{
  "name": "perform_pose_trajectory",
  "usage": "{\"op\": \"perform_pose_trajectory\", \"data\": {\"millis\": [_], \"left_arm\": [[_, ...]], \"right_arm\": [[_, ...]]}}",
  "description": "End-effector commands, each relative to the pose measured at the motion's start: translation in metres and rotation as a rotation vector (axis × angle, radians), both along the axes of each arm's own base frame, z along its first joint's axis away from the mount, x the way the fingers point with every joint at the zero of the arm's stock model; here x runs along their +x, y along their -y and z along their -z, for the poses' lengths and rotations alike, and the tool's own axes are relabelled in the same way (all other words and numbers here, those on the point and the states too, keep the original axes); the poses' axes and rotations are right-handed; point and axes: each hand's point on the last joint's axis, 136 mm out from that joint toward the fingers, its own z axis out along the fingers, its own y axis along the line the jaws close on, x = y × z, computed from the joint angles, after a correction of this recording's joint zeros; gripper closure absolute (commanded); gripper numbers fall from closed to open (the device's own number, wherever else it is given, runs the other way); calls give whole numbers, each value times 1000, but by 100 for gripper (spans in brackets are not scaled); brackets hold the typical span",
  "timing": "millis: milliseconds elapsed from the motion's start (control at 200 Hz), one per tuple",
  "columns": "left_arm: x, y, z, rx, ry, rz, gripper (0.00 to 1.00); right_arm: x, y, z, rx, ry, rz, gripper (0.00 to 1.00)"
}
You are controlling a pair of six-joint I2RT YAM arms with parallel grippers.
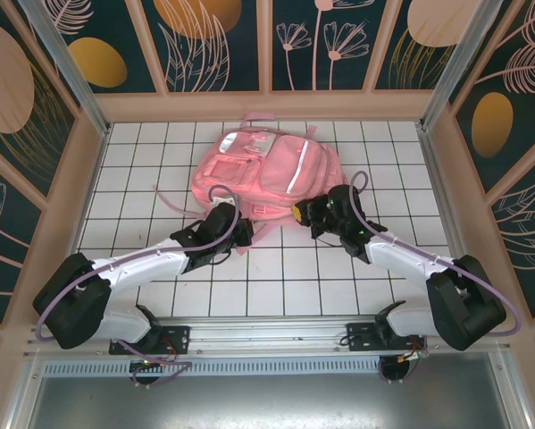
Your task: Pack books, pencil case, and school supplies into a backpack
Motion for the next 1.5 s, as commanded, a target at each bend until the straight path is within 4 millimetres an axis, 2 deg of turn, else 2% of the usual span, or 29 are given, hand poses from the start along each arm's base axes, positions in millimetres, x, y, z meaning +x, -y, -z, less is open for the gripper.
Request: {"op": "perform_pose_trajectory", "data": {"millis": [0, 125, 235, 270, 325, 370, 425, 535, 621, 681, 786, 861, 1036, 1131, 1206, 1266, 1351, 1366, 1456, 1496], "left_arm": [[2, -34, 12, 67, -21, -93, 100], [3, -41, 17, 60, -35, -108, 100], [5, -34, 12, 47, -37, -76, 100], [6, -32, 8, 41, -32, -67, 89], [7, -29, 0, 33, -20, -54, 65], [8, -28, -8, 31, -11, -46, 52], [9, -31, -15, 38, -3, -47, 44], [11, -46, -23, 57, -14, -86, 39], [12, -66, -18, 74, -54, -163, 38], [12, -77, -8, 65, -102, -204, 39], [17, -98, 9, 57, -166, -282, 51], [24, -109, 11, 23, -180, -327, 57], [45, -131, 14, -15, -199, -409, 58], [61, -130, 16, -16, -207, -410, 60], [77, -120, 19, -3, -222, -379, 69], [89, -116, 23, 12, -228, -371, 73], [104, -112, 28, 40, -229, -361, 73], [112, -109, 20, 32, -212, -357, 73], [125, -104, 15, 31, -205, -351, 72], [127, -104, 12, 27, -200, -354, 71]], "right_arm": [[19, 20, -26, 3, 110, 99, 100], [19, 20, -24, -7, 108, 95, 100], [19, 12, -23, -15, 118, 55, 100], [19, 8, -24, -26, 126, 34, 100], [18, 4, -23, -61, 133, -1, 100], [16, 1, -20, -91, 134, -32, 100], [12, -1, -15, -116, 130, -65, 100], [4, -7, -4, -176, 143, -139, 100], [-7, -19, 8, -241, 142, -227, 100], [-14, -27, 15, -271, 145, -291, 100], [-27, -42, 23, -301, 156, -404, 100], [-37, -57, 26, -328, 184, -508, 100], [-64, -104, 31, -341, 231, -778, 100], [-81, -133, 35, -329, 249, -900, 100], [-91, -156, 35, -299, 262, -983, 100], [-95, -173, 32, -271, 270, -1032, 100], [-100, -197, 27, -227, 289, -1084, 100], [-100, -201, 26, -220, 293, -1091, 100], [-104, -221, 21, -187, 300, -1140, 100], [-104, -224, 22, -197, 292, -1154, 89]]}}
